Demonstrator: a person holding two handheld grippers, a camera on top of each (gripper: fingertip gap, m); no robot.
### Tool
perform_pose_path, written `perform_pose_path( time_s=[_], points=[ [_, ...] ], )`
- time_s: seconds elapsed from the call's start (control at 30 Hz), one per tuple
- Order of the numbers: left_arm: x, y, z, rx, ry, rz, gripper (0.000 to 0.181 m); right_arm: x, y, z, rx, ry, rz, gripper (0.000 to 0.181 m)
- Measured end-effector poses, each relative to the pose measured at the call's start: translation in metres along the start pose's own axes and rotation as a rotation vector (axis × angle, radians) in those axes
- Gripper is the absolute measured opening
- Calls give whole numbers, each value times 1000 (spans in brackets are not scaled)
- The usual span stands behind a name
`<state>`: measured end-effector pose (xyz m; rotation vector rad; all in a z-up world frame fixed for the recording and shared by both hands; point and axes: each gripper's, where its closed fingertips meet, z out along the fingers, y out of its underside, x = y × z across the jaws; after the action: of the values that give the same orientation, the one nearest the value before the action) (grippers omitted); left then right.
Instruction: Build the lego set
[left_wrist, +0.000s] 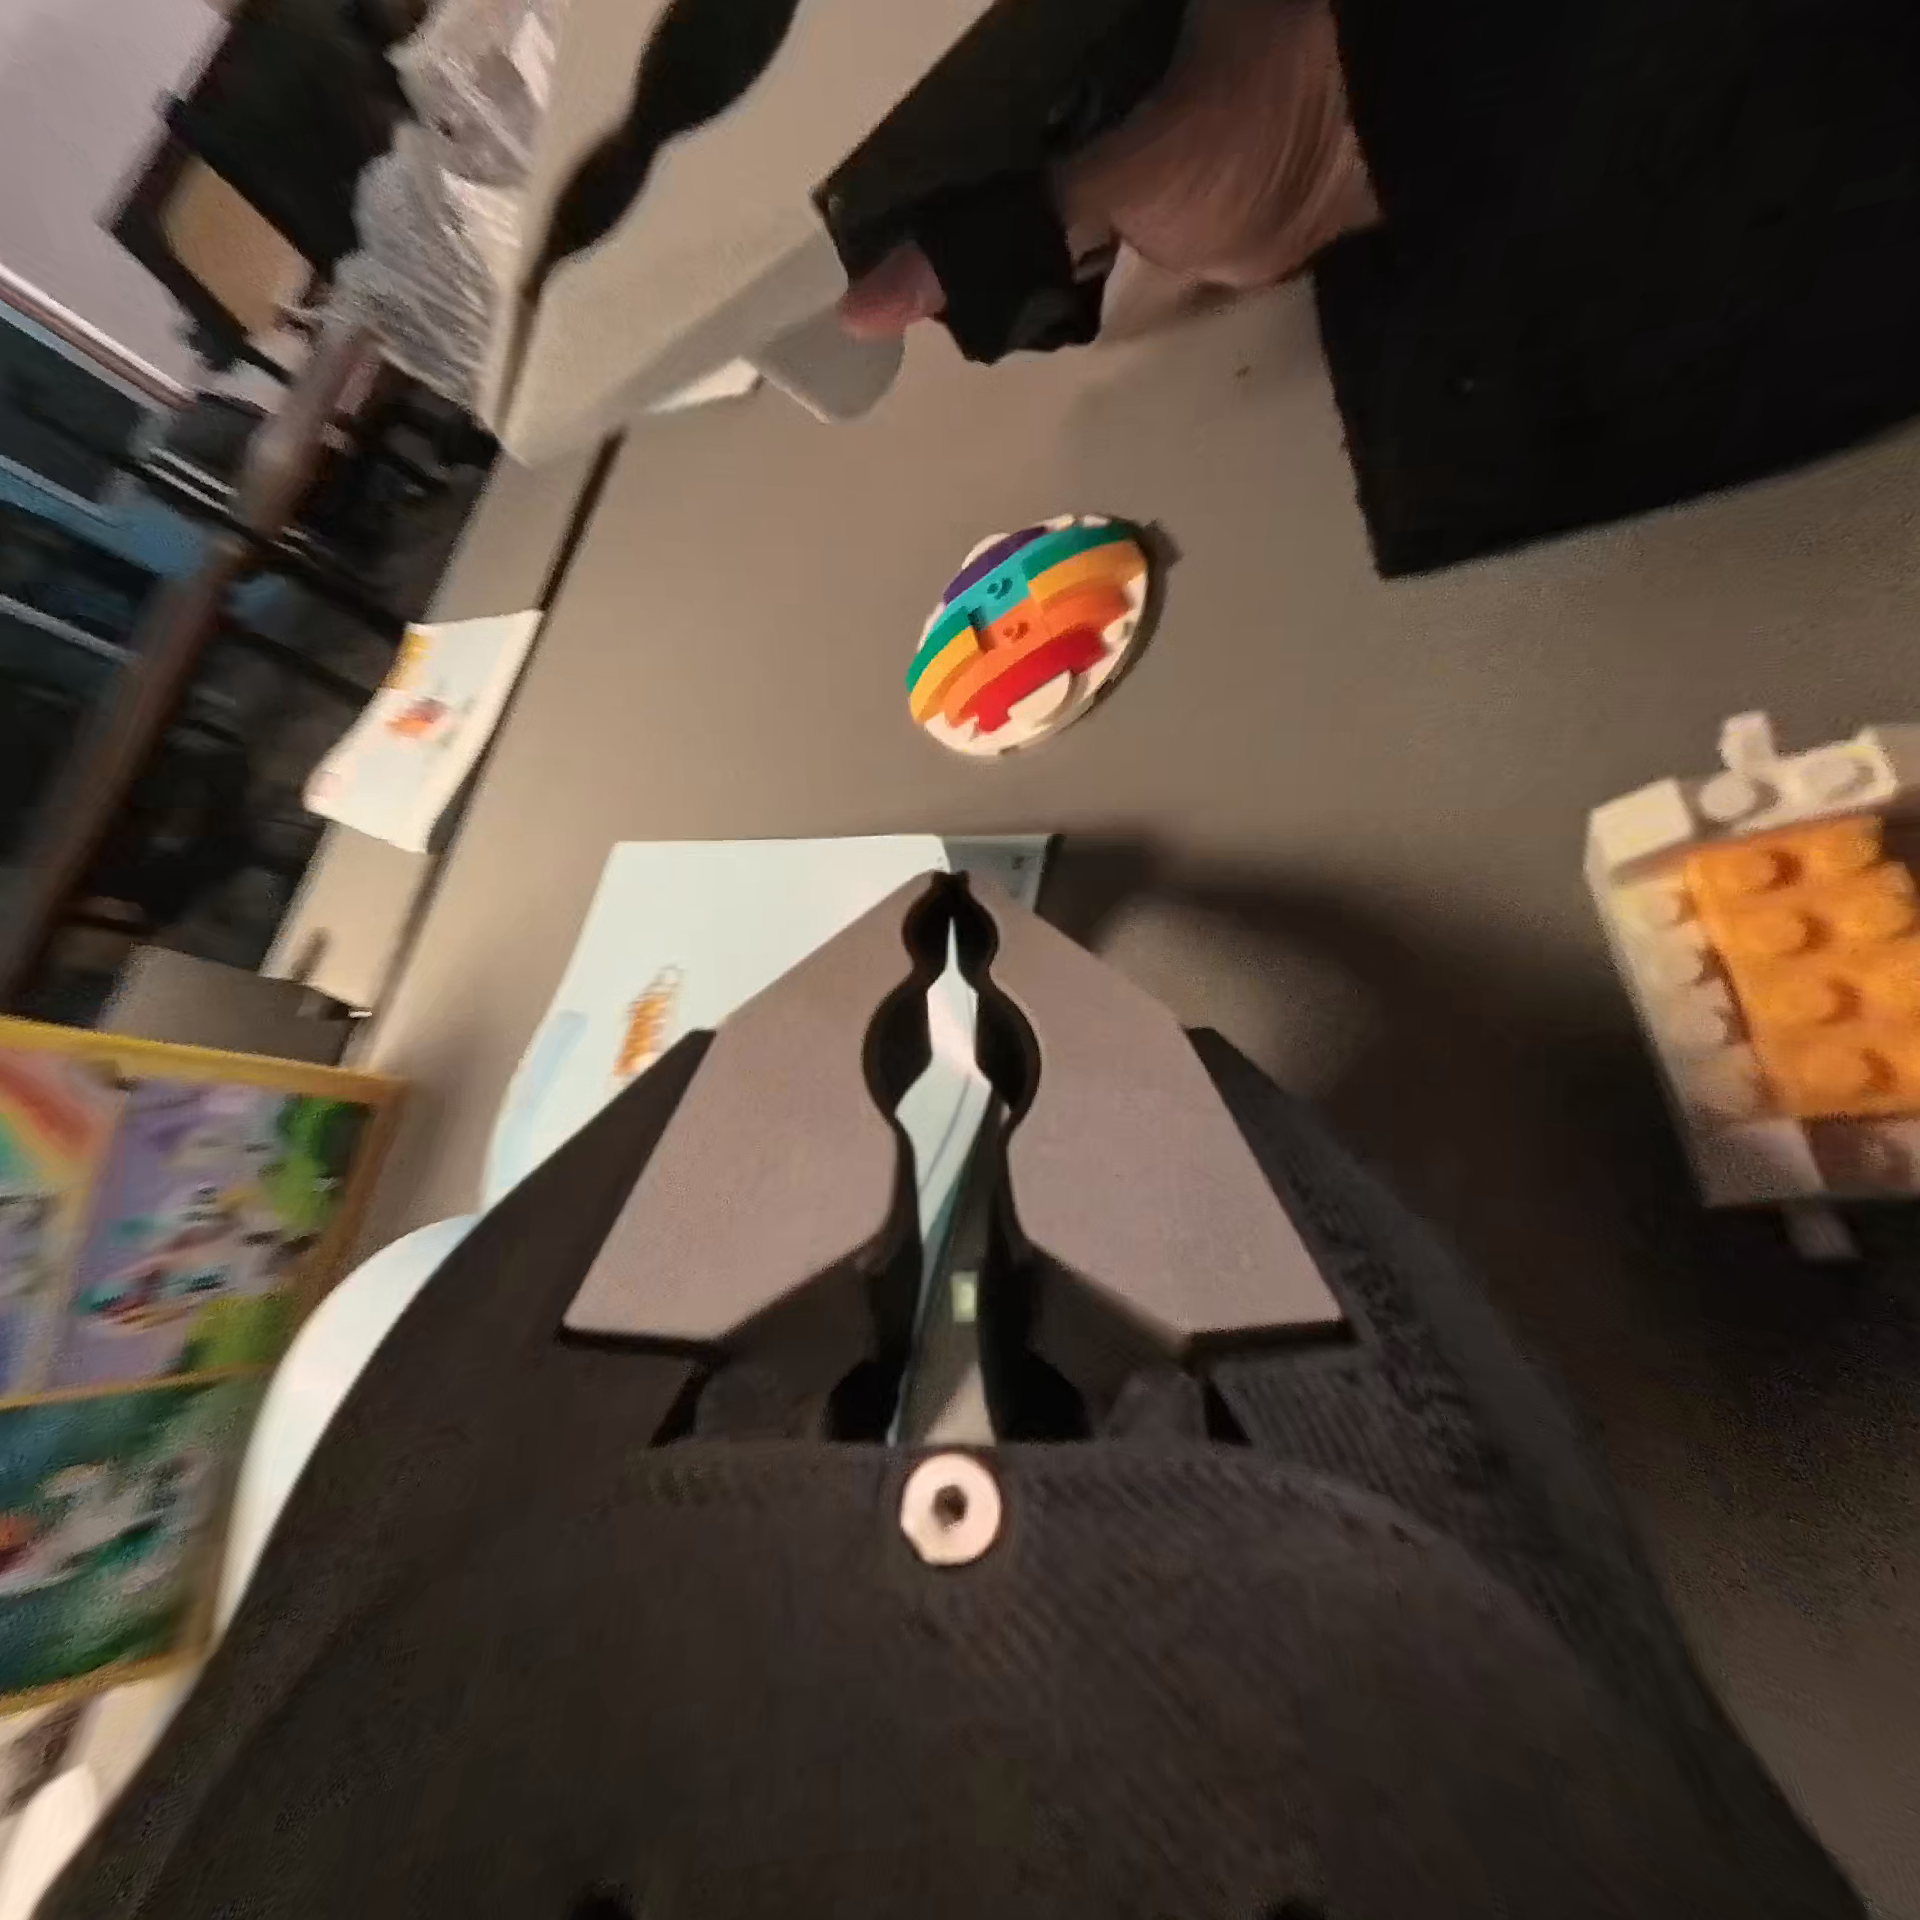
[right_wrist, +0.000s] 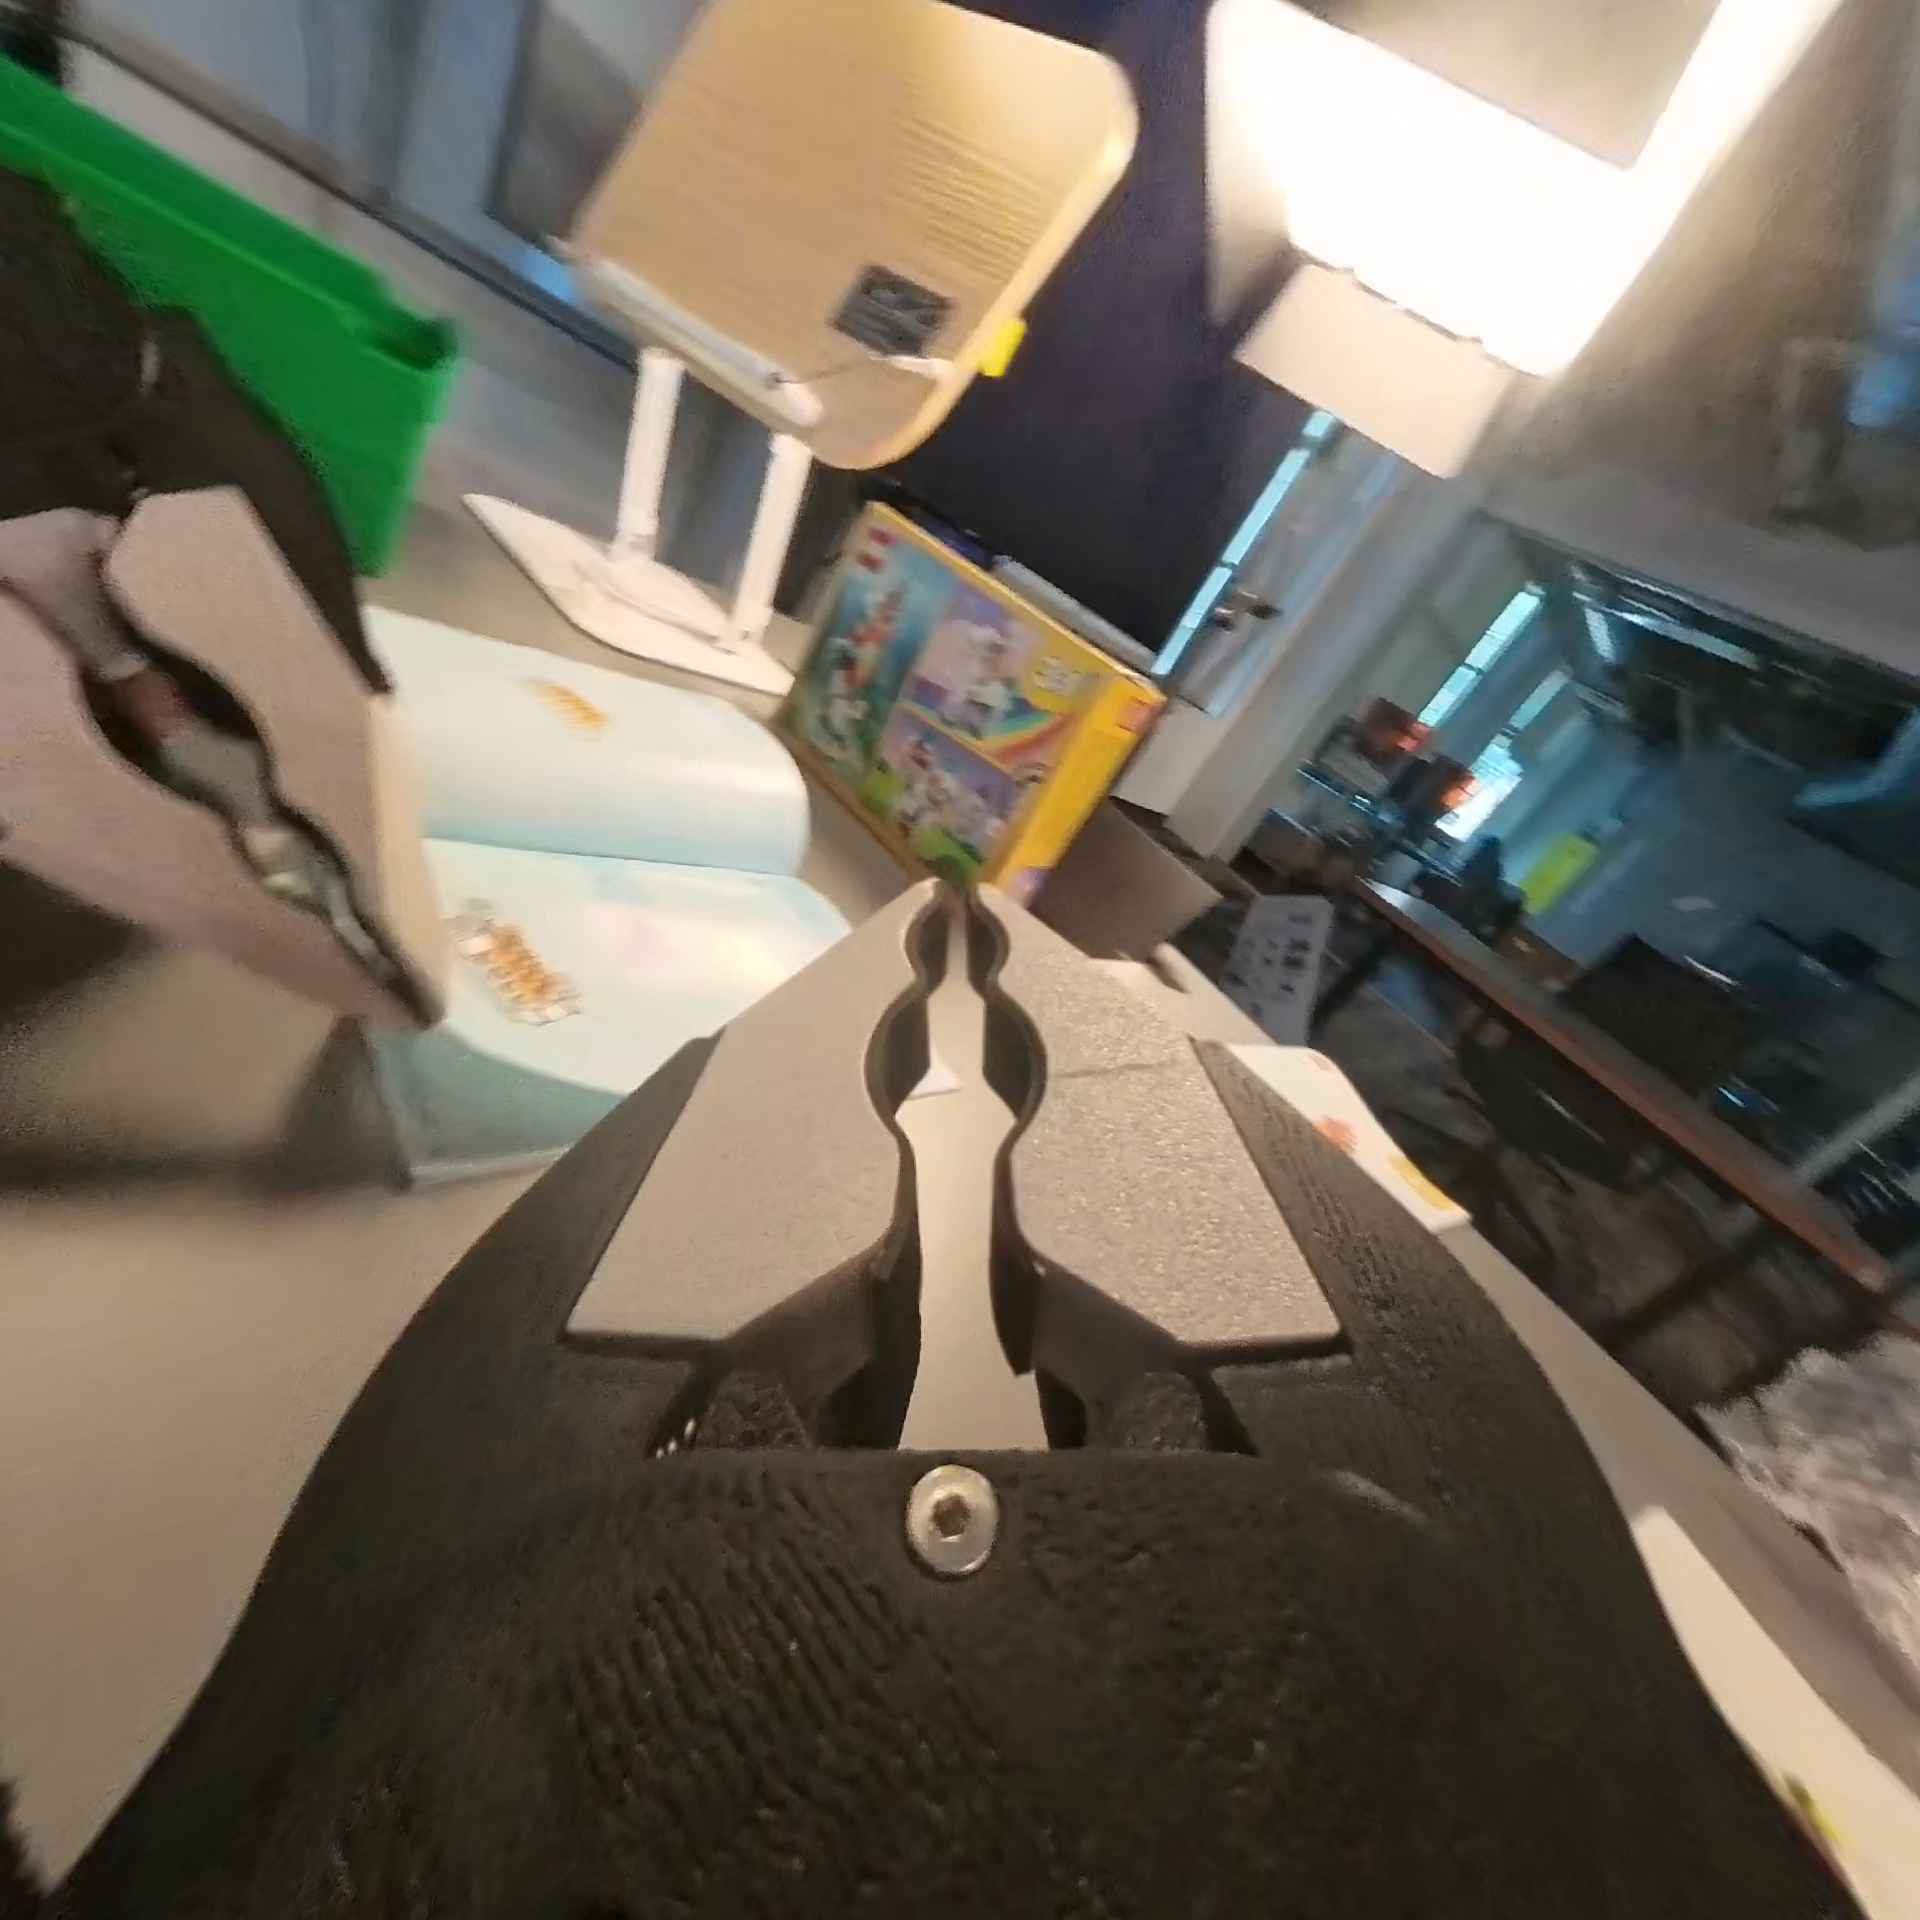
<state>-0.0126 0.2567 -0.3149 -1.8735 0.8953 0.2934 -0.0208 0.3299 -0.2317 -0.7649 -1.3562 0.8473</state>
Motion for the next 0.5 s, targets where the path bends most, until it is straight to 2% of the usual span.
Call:
perform_pose_path(
  time_s=[0.13, 0.2, 0.37, 0.5],
  points=[
    [-9, 1, -10, -39, -174, 196, 0, -46, 3, 5, -45, -240, -50, 0],
    [-16, -1, -12, -49, -244, 253, 0, -60, 3, 5, -58, -303, -83, 0],
    [-36, -4, -21, -34, -358, 219, 0, -85, 4, 0, -91, -414, -181, 0],
    [-45, -13, -32, 45, -389, 144, 0, -104, 19, 6, -193, -475, -295, 0]
  ],
)
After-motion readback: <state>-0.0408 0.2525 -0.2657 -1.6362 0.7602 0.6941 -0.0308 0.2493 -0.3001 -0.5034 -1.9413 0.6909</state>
